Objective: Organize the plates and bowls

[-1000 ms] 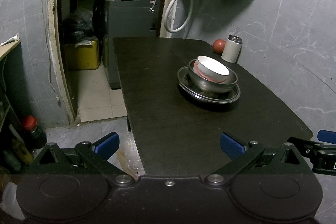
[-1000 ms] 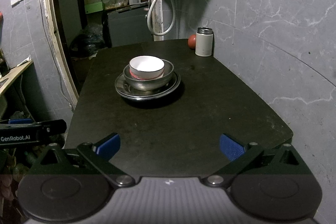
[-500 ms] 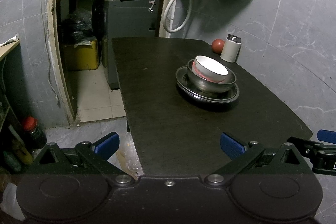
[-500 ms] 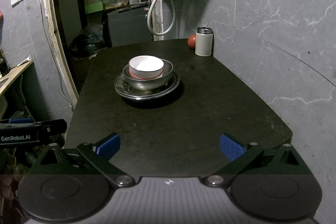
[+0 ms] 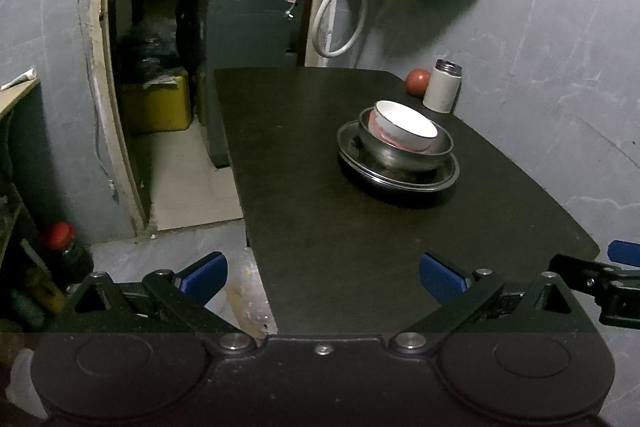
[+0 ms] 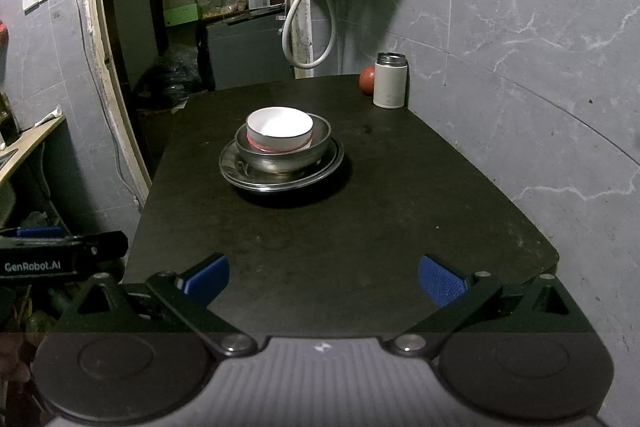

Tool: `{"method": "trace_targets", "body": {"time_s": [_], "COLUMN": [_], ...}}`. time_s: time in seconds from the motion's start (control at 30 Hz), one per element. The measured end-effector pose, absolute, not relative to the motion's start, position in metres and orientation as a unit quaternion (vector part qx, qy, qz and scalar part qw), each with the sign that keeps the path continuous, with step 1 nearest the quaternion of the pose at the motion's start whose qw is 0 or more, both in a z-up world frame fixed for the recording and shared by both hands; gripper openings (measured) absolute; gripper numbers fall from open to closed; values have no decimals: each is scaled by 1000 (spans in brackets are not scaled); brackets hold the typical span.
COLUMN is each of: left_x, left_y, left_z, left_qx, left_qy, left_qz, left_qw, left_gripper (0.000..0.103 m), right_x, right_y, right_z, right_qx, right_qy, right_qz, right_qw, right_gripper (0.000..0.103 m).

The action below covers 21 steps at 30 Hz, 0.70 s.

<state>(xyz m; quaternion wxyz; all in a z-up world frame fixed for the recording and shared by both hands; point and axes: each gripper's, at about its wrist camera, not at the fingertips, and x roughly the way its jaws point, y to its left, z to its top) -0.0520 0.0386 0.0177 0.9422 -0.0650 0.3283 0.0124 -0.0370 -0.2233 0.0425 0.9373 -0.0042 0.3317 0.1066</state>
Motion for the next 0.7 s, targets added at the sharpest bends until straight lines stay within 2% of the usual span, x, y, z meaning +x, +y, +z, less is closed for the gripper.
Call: {"method": "trace_targets", "body": {"time_s": [0.7], "left_x": [-47], "left_y": [39], "left_z": [18], "left_qx": [-58], "left_qy": [336], "left_qz": [19], "left_qw": [940], "left_gripper": [102], "right_x": [-33], "right_y": [-224], "right_z": [41], "right_qx": [-4], "right_qy": [334], "right_qz": [108], "right_qw": [936], "right_gripper": [103]}}
